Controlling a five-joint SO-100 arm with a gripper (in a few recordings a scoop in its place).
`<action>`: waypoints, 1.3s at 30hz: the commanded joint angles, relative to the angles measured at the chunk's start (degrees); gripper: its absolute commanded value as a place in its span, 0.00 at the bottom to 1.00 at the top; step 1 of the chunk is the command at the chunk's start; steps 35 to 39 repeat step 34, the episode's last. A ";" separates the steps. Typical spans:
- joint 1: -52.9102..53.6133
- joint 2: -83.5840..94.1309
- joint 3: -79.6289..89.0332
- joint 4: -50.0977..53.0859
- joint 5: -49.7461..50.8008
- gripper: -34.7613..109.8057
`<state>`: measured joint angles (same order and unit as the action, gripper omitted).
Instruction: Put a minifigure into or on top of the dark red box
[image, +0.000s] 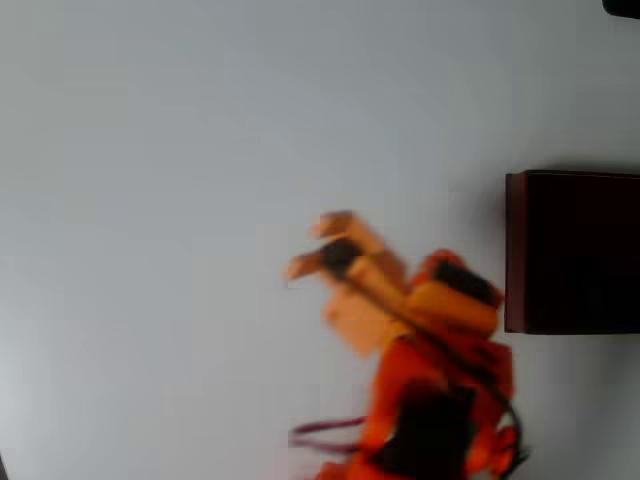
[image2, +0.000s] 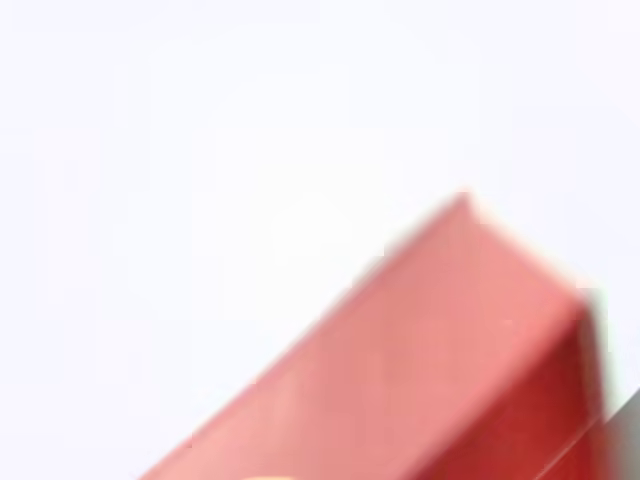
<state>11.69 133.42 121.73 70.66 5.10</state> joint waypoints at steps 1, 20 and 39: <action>-18.63 16.52 7.47 0.97 -6.59 0.24; -52.82 62.05 50.89 6.06 0.26 0.24; -54.14 62.05 51.42 6.59 1.41 0.24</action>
